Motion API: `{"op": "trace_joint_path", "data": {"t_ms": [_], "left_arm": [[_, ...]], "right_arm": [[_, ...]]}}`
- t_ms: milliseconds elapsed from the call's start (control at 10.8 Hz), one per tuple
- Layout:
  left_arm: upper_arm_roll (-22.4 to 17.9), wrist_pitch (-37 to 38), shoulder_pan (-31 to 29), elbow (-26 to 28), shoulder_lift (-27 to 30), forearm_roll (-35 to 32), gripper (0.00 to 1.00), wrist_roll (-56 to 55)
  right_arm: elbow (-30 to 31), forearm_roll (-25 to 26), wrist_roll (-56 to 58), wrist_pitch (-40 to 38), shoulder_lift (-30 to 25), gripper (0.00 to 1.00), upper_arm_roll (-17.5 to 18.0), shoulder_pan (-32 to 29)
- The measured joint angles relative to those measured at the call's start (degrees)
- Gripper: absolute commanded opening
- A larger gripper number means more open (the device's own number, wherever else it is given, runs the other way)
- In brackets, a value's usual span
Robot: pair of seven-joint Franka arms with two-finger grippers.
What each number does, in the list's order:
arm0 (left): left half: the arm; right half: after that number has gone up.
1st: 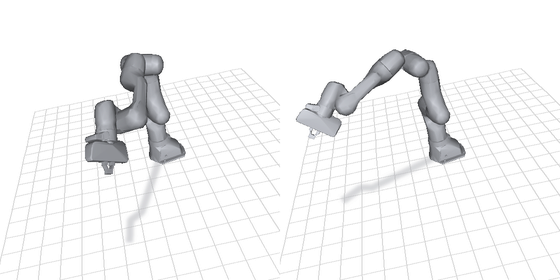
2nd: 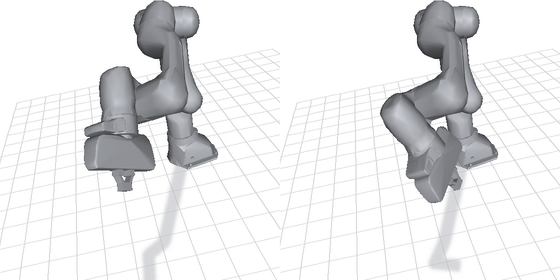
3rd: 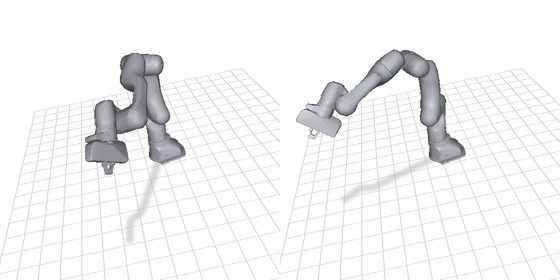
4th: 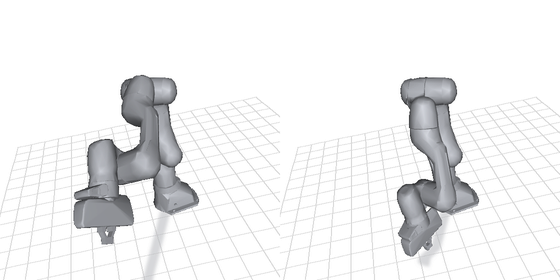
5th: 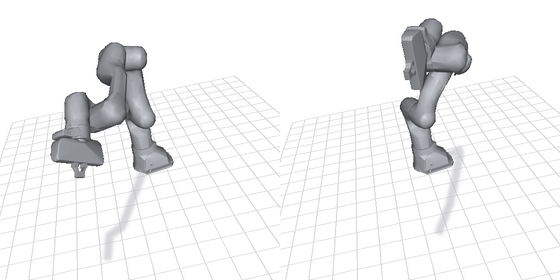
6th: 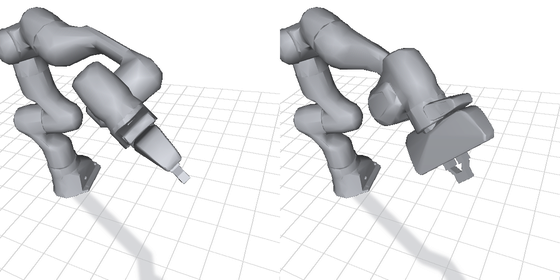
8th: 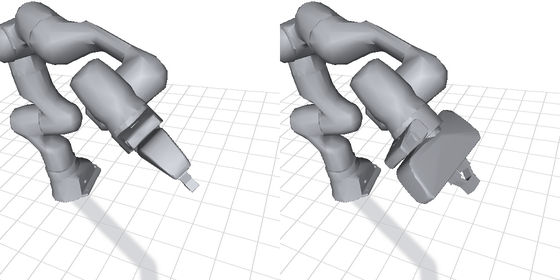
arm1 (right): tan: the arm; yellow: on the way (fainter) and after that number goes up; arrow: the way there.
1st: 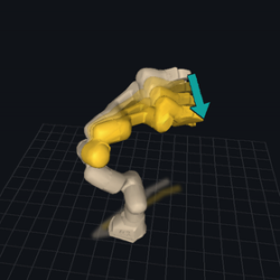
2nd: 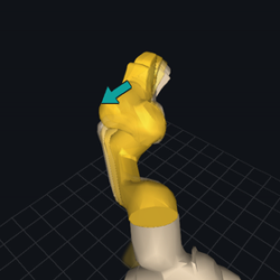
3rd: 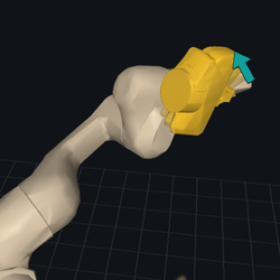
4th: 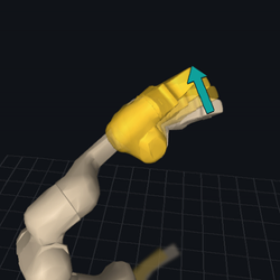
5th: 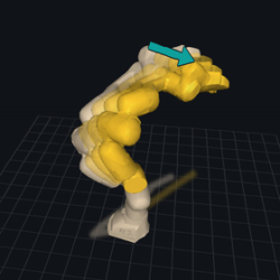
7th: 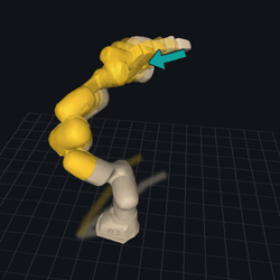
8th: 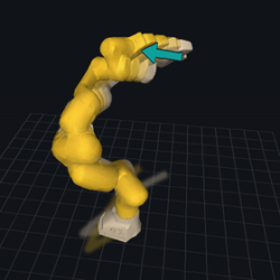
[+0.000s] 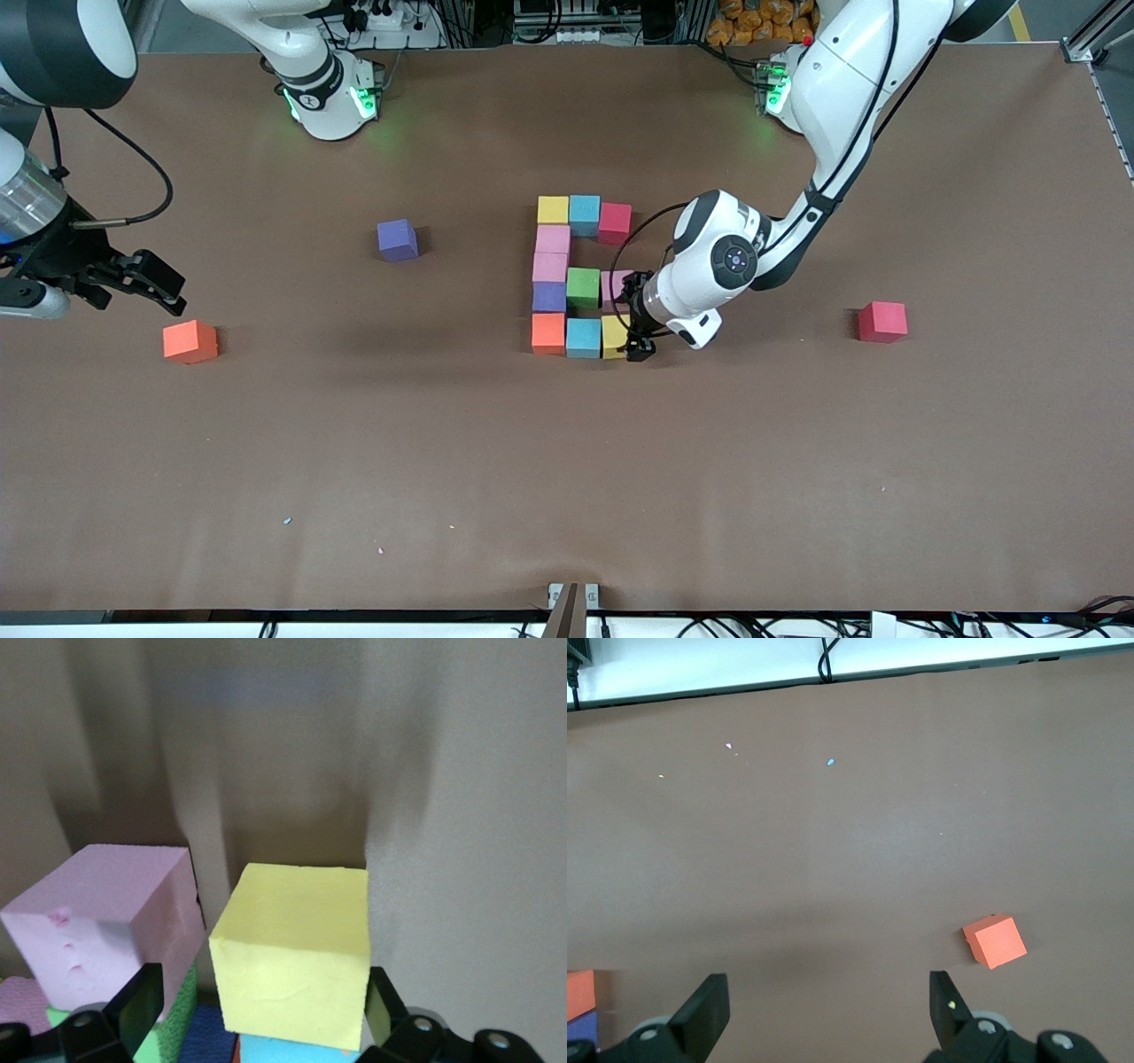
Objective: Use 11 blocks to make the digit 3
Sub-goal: 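Lower and press the yellow block into place with the left gripper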
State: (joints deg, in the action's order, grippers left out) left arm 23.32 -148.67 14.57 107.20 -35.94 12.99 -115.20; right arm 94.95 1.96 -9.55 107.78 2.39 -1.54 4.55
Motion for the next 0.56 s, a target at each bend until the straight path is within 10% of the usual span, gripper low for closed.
{"op": "trace_joint_path", "data": {"t_ms": [555], "left_arm": [[-0.5,0.3,-1.3,0.1,3.1,-0.3,1.00,-0.6]], "right_arm": [[0.0,0.0,0.0,0.5,0.3,1.00,0.1,0.0]]}}
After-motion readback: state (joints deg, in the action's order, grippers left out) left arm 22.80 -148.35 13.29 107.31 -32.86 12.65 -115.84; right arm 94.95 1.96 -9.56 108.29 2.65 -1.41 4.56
